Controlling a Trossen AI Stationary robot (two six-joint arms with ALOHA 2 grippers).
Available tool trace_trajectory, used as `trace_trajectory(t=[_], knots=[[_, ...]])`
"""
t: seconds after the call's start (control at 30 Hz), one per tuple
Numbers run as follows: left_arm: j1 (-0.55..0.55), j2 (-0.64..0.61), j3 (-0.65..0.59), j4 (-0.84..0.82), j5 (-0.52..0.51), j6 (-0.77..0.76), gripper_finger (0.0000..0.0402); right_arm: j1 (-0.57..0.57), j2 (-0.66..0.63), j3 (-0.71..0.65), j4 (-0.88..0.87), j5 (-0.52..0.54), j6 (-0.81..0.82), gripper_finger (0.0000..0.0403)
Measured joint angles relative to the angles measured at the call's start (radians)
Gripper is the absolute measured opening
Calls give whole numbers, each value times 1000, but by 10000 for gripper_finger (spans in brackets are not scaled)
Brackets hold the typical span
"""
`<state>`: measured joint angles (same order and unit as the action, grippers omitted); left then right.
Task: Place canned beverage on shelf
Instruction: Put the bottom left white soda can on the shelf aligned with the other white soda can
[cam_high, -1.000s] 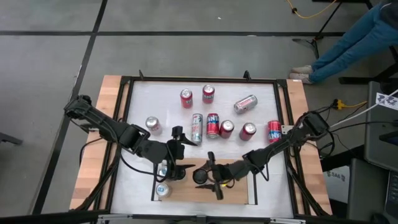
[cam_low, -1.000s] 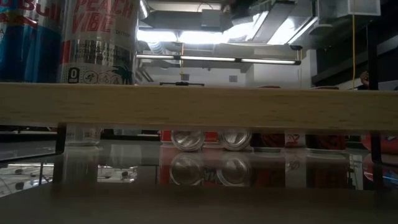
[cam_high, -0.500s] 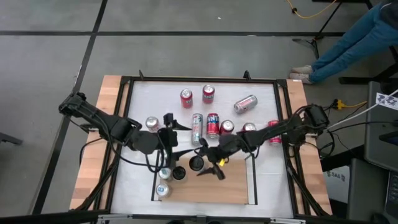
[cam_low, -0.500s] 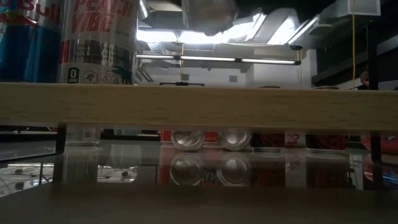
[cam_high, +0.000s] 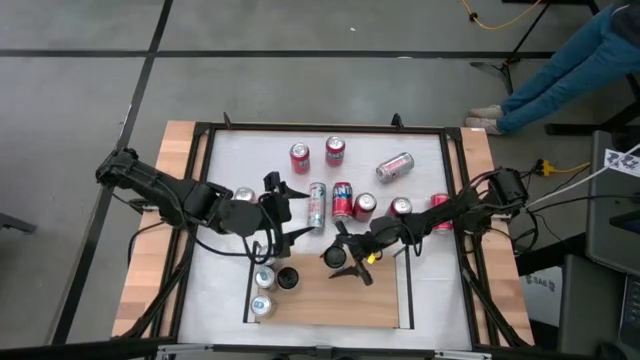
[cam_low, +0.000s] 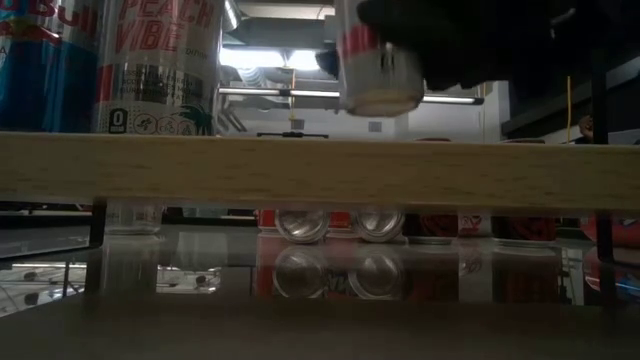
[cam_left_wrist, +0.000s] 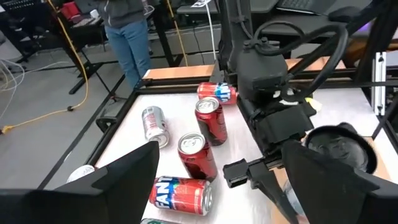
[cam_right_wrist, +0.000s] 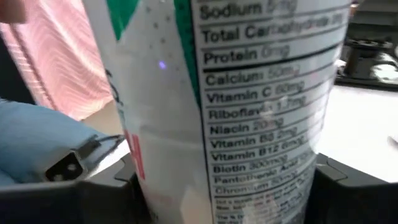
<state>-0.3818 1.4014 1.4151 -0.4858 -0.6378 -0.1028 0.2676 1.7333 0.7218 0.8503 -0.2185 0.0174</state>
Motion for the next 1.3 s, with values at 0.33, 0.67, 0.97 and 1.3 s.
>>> trace_trajectory(t=[0.33,0.67,0.97,1.3], knots=[[41,0,0,1,0,-22,334,-7,79,-4,58,-13,-52,250],[50,1,0,0,4,-35,334,-69,159,-4,151,-142,-49,250],[55,62,0,1,31,-75,334,-65,185,-4,145,-151,-51,250],[55,120,0,-2,136,-114,334,-65,184,-2,115,-151,-51,251]])
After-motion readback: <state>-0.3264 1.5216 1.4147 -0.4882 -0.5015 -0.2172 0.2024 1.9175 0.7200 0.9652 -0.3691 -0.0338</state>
